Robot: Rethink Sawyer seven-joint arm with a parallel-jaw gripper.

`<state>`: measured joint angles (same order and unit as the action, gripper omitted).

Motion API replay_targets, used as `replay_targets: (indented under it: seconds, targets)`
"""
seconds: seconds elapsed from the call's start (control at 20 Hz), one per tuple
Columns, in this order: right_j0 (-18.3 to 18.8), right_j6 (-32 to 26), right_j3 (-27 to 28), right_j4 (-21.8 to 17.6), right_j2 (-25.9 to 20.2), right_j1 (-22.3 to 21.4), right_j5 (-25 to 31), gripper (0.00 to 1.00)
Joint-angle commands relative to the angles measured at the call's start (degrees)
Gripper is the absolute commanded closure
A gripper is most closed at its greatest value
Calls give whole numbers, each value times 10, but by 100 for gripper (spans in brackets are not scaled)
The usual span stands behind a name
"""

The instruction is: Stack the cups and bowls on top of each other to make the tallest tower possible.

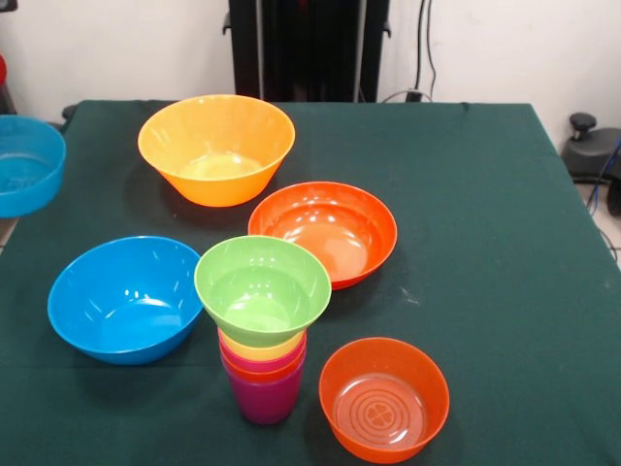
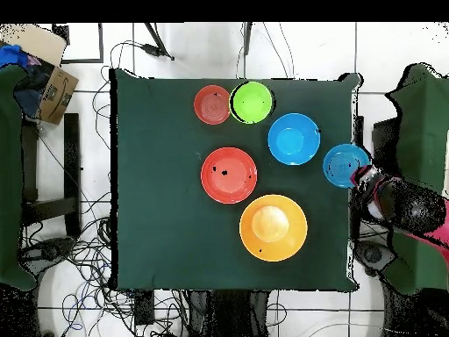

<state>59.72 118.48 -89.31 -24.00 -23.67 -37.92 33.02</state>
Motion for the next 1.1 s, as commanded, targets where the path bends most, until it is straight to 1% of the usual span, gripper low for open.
replay_targets:
  seconds: [0.05,0.25,0.45,0.75,1.1]
  targets:
    - [-40,-53,21,24,-54,-18,50,100]
    - [-48,-54,31,32,-58,-22,63,100]
    - [-59,-51,36,38,-59,-26,64,100]
    - [-82,-40,52,44,-45,-31,83,100]
    - [-104,-23,58,48,-27,-34,93,100]
